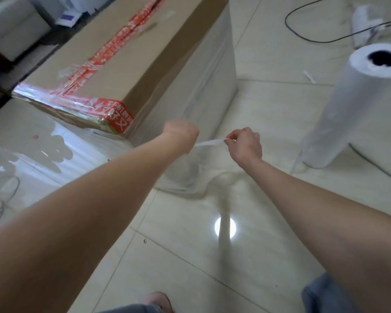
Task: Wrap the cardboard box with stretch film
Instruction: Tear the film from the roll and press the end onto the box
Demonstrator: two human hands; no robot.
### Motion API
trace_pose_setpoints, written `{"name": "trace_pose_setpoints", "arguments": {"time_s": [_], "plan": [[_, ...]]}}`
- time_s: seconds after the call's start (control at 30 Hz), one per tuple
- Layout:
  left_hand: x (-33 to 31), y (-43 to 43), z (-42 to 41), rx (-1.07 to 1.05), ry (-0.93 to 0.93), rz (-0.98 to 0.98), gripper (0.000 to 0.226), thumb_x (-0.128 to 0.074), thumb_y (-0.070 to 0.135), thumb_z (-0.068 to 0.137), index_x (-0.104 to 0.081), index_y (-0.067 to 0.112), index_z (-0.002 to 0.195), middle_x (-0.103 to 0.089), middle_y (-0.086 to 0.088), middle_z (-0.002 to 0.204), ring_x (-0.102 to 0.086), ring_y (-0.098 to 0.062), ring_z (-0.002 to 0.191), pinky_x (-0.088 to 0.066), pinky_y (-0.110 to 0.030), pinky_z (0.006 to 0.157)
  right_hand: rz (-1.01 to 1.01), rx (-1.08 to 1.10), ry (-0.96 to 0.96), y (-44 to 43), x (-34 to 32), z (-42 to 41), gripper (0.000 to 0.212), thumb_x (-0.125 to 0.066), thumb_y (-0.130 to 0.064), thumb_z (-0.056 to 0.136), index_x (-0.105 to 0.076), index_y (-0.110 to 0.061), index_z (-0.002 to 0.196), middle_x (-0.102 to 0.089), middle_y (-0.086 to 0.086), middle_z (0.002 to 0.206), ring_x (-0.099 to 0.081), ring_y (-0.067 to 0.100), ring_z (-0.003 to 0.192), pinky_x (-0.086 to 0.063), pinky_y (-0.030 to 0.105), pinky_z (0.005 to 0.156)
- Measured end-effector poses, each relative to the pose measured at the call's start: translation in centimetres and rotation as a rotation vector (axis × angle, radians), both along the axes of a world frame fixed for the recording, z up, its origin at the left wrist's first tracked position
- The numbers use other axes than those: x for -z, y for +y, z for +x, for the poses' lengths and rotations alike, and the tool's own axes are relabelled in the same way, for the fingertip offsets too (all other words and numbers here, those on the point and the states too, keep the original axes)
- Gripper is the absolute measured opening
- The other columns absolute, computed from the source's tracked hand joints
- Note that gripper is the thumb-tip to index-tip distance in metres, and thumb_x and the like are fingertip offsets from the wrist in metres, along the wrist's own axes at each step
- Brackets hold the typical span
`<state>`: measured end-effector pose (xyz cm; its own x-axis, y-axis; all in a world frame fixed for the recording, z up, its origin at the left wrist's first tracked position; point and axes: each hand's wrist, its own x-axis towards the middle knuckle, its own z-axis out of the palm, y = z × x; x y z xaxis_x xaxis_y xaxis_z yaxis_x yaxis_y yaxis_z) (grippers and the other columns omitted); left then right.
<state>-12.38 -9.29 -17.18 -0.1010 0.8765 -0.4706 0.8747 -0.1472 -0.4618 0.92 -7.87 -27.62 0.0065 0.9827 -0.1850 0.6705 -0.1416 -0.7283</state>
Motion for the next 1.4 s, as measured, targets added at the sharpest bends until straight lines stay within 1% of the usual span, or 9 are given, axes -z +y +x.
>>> {"name": "trace_pose_setpoints", "arguments": {"time_s": [0.27,0.43,0.63,0.73,0.87,1.07,1.2,1.3,1.4], "plan": [[0.1,0.0,-2.9,-0.180,0.074,-0.321,0.033,-0.066,0.013,0.087,-0.054,0.006,0.057,-0.054,-0.003,0.055,-0.062,-0.024,0.067,-0.054,-0.037,0.080,-0.082,-0.059,0.143,0.4,-1.0,0.8,0.010,-0.057,-0.023,0.090,-0.067,-0.024,0.088,-0.072,0.006,0.094,-0.064,0.027,0.092,-0.053,0.036,0.081],[-2.6,1.0,-2.2,-0.312,-0.152,-0.291,0.021,-0.061,0.021,0.092,-0.067,0.002,0.086,-0.066,-0.006,0.070,-0.057,-0.019,0.054,-0.047,-0.026,0.053,-0.108,-0.102,0.180,0.7,-1.5,0.8,0.020,-0.052,-0.030,0.091,-0.070,-0.021,0.090,-0.070,0.005,0.089,-0.064,0.026,0.087,-0.051,0.033,0.078],[-1.7,3.8,1.0,-0.023,-0.366,0.210,0.057,-0.070,0.050,0.078,-0.053,0.030,0.129,-0.064,0.008,0.114,-0.058,-0.018,0.112,-0.044,-0.029,0.082,-0.161,0.076,0.511,2.4,-2.9,1.2,0.025,-0.063,-0.030,0.084,-0.064,-0.013,0.066,-0.062,0.003,0.069,-0.059,0.020,0.072,-0.052,0.035,0.074],[-1.0,4.8,2.6,0.068,-0.343,0.232,0.048,-0.072,0.045,0.078,-0.057,0.030,0.121,-0.065,0.008,0.112,-0.059,-0.018,0.109,-0.041,-0.027,0.076,-0.208,0.089,0.641,3.2,-3.8,1.5,0.023,-0.063,-0.029,0.089,-0.065,-0.012,0.074,-0.070,0.005,0.081,-0.060,0.016,0.073,-0.052,0.024,0.076],[-1.8,6.1,2.6,-0.022,-0.453,0.299,0.016,-0.066,0.033,0.085,-0.072,0.027,0.098,-0.066,0.007,0.088,-0.063,-0.017,0.094,-0.042,-0.025,0.070,-0.253,0.014,0.782,3.2,-4.4,3.1,0.033,-0.054,-0.044,0.094,-0.062,-0.012,0.092,-0.053,-0.006,0.068,-0.048,0.006,0.060,-0.032,0.002,0.036],[-3.0,7.7,1.9,-0.130,-0.595,0.351,0.017,-0.058,0.023,0.088,-0.074,0.023,0.091,-0.067,0.009,0.078,-0.055,-0.011,0.065,-0.042,-0.024,0.062,-0.208,-0.055,0.613,3.6,-1.6,3.0,0.020,-0.074,-0.021,0.082,-0.070,-0.004,0.093,-0.060,-0.002,0.077,-0.054,0.013,0.078,-0.041,0.019,0.067],[-3.0,8.4,2.4,-0.182,-0.671,0.467,0.023,-0.053,0.018,0.088,-0.074,0.021,0.100,-0.073,0.004,0.092,-0.062,-0.015,0.076,-0.048,-0.026,0.064,-0.168,0.080,0.578,4.0,-0.9,2.8,0.017,-0.069,-0.025,0.085,-0.074,-0.010,0.088,-0.069,0.005,0.086,-0.062,0.017,0.087,-0.044,0.025,0.074],[-2.6,8.6,2.9,-0.147,-0.683,0.430,0.031,-0.060,0.034,0.086,-0.066,0.023,0.114,-0.069,0.003,0.109,-0.063,-0.017,0.097,-0.051,-0.030,0.082,-0.151,0.059,0.563,4.0,-1.3,2.8,0.017,-0.064,-0.028,0.088,-0.074,-0.014,0.086,-0.068,0.002,0.077,-0.059,0.013,0.080,-0.042,0.025,0.070],[-2.1,8.3,3.4,-0.086,-0.766,0.230,0.087,-0.074,0.055,0.071,-0.036,0.027,0.144,-0.049,0.001,0.139,-0.048,-0.020,0.126,-0.040,-0.037,0.105,-0.123,0.056,0.530,4.0,-1.4,3.0,0.014,-0.065,-0.031,0.087,-0.074,-0.021,0.083,-0.066,-0.003,0.069,-0.063,0.015,0.082,-0.046,0.030,0.075]]}}
